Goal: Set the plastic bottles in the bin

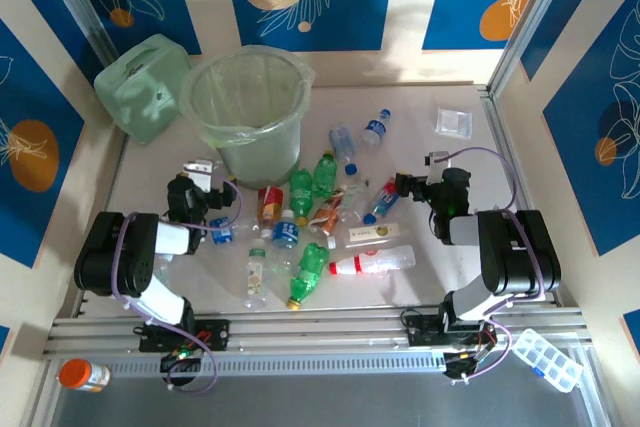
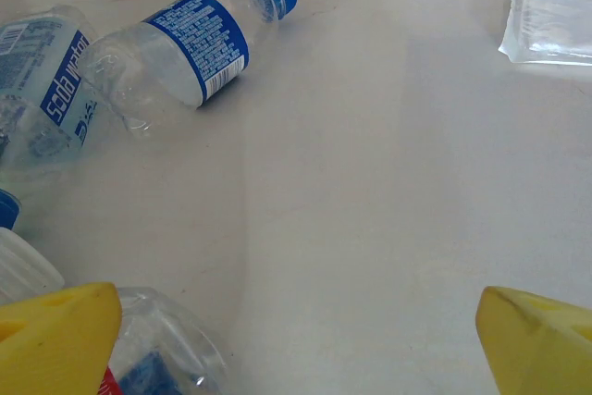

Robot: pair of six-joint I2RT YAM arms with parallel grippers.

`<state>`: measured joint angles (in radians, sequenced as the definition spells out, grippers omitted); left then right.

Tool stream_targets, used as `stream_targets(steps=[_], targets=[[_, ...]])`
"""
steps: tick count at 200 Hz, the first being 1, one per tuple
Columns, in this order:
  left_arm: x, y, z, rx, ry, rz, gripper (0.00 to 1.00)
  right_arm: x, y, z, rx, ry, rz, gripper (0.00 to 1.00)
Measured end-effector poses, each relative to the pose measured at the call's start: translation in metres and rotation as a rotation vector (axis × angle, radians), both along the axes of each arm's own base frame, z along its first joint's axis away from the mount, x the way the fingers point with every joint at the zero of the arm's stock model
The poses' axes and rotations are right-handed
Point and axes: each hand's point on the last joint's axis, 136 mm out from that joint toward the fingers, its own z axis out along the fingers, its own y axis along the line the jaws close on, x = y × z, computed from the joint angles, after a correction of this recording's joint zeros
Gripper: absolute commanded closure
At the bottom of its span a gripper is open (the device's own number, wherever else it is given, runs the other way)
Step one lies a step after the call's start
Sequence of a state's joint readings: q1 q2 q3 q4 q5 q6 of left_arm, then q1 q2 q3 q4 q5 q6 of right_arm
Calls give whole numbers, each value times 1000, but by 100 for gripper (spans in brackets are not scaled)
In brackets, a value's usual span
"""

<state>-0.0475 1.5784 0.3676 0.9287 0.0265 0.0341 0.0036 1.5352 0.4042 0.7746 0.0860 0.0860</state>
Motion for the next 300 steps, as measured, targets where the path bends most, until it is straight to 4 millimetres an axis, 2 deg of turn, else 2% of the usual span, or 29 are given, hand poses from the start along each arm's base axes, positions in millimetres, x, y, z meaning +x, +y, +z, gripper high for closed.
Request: stream_targets(steps=[176,194,218,232,245,272,283,300], targets=[[-1,0,1,0,-11,0,1,0,0,1,13,0,-2,1],[-9,1,4,-1,-32,6,1,0,3,7,7,-15,8,1],[-21,8,11,7,-64,39,1,-1,9,26,-10,-69,11,1],[-29,13,26,16,-104,71,1,-6,6,41,-18,-102,-11,1],[-34,15,58,16,-182,90,1,-12,-1,64,-26,-147,-52,1],[-55,6,144,-60,-428,103,1,-39,-8,148,-14,-359,-101,1],[-70,-3,175,-133,-516,85,1,-57,1,184,2,-460,-83,1],[-96,-18,207,-233,-595,36,1,-83,30,216,35,-556,13,1]])
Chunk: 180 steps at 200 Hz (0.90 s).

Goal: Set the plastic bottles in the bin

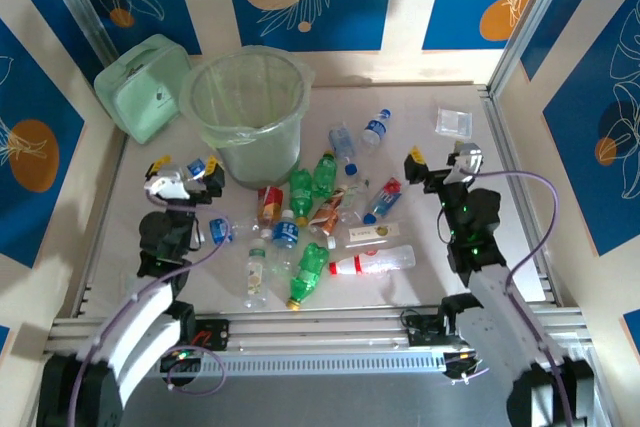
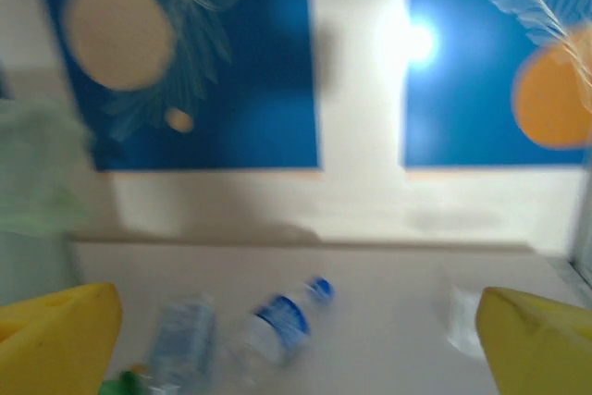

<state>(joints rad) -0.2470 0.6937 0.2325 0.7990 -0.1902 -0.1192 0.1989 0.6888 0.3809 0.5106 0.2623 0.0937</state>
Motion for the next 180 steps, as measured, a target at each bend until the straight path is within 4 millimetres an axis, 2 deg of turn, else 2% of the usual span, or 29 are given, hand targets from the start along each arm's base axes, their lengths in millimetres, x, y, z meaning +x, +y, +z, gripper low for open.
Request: stream_targets(steps=[12,36,56,78,94,110,122,144,158,169,180], targets=[[-24,-15,20,-52,-59,-75,1,-17,27,12,-6,-28,95,1],[-62,-40,40,-177,-77,-247,1,-48,77,17,-22,-11,285,1],[-77,-59,43,-245,76,-380,1,-75,115,26,-28,50,418,1],[-94,-71,39,-310,312,-472,1,-100,141,41,25,164,491,1],[-106,-75,25,-316,441,-513,1,-109,140,39,107,271,494,0],[-113,-76,-7,-351,588,-505,1,-112,136,21,137,369,482,0],[-118,-79,-38,-373,704,-502,1,-113,130,-3,156,502,429,1],[-124,-88,-83,-419,863,-511,1,-111,108,-45,220,756,209,1],[-125,-88,-104,-441,934,-481,1,-118,95,-74,269,899,61,4],[-124,-83,-116,-461,983,-425,1,-131,86,-104,275,1023,-55,7],[-122,-74,-127,-483,1024,-344,1,-140,81,-122,291,1096,-138,9]])
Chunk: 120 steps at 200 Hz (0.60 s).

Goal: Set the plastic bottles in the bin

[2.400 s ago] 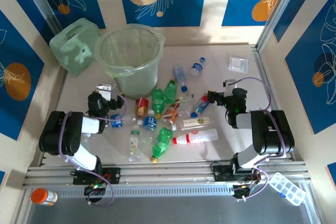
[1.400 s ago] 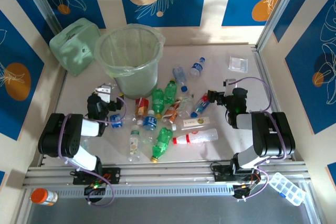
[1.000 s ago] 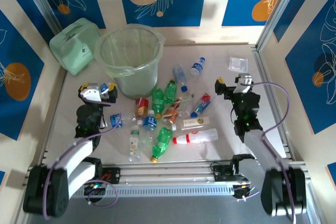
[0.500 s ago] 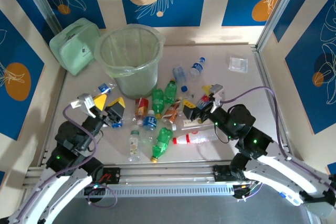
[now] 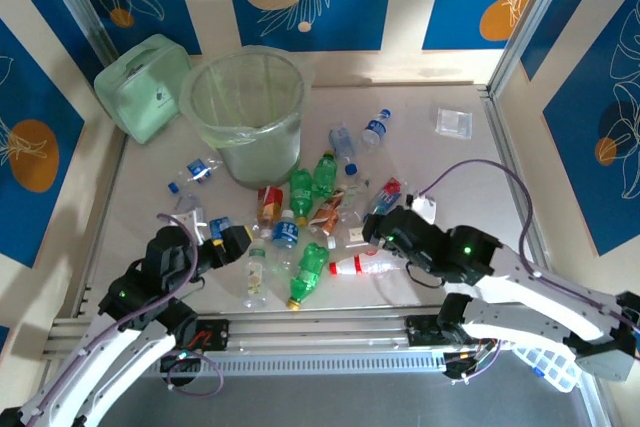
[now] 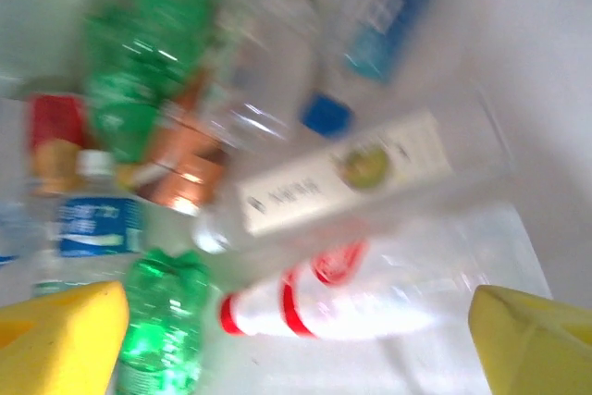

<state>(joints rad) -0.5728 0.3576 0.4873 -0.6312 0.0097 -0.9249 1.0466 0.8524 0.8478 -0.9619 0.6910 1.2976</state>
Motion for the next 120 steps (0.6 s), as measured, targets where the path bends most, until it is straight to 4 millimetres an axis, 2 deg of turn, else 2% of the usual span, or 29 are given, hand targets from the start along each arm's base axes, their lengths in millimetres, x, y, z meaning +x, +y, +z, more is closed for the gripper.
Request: stream_targets(steps=[24,58,89,120], targets=[[4,18,-16,74,135,135,1,-18,0,-31,-1,127,-129,16],[16,32,-15,146,235,284,0,-31,-4,-73,47,209,-324,17],[29,32,-19,167,228,319,1,-31,-2,-104,68,236,-457,21],[36,32,-32,181,190,320,2,-19,7,-116,127,212,-524,24]])
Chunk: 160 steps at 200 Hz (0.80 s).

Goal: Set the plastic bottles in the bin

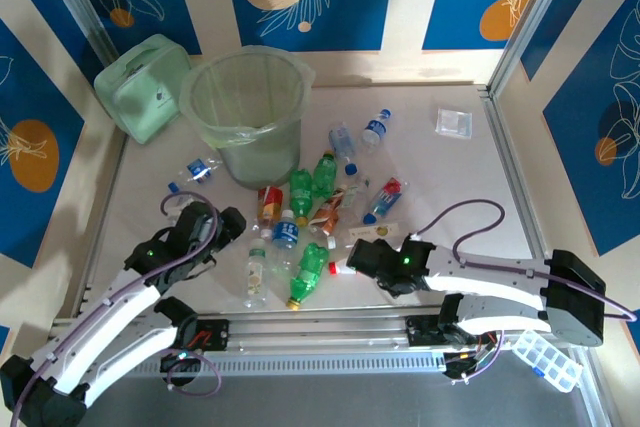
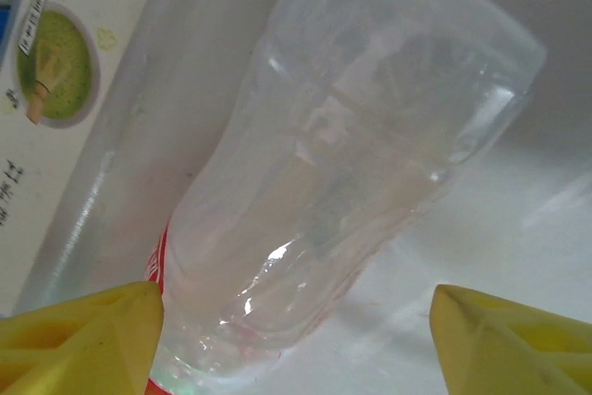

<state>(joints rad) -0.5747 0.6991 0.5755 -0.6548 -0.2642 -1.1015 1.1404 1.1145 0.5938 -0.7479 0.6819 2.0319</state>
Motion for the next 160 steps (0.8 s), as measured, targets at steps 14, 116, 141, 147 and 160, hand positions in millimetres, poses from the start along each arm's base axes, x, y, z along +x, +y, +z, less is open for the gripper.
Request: stream_targets(steps=[14,116,141,147,160], targets=[[2,-2,-5,-9,-28,-11,4,7,2,-5,42,-32,-34,26],[6,5,6,-51,-177,8,9,23,-6,-24,108,-69,-141,60],[7,8,10,-47,-199,24,9,26,-6,-23,135,-77,-161,77],[7,9,11,-46,-203,28,9,25,-7,-22,139,-79,-161,78],[7,11,14,-46,-216,35,9,22,-11,-20,136,-75,-156,79]])
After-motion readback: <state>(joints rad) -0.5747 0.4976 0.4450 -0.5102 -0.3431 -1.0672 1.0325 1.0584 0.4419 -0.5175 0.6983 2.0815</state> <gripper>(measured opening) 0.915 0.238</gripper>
